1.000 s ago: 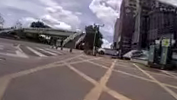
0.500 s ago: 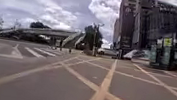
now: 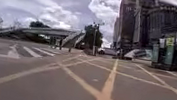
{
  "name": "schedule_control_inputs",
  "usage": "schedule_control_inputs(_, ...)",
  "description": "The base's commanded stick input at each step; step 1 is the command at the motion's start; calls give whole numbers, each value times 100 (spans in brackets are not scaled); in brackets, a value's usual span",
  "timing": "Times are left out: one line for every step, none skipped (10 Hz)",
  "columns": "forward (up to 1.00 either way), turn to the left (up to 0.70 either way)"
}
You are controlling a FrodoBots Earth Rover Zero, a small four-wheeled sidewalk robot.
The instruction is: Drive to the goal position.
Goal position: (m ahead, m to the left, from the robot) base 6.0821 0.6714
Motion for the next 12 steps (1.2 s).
schedule_control_inputs(45,0)
schedule_control_inputs(45,0)
schedule_control_inputs(45,0)
schedule_control_inputs(45,0)
schedule_control_inputs(45,0)
schedule_control_inputs(45,0)
schedule_control_inputs(45,0)
schedule_control_inputs(45,0)
schedule_control_inputs(45,0)
schedule_control_inputs(45,0)
schedule_control_inputs(45,0)
schedule_control_inputs(45,0)
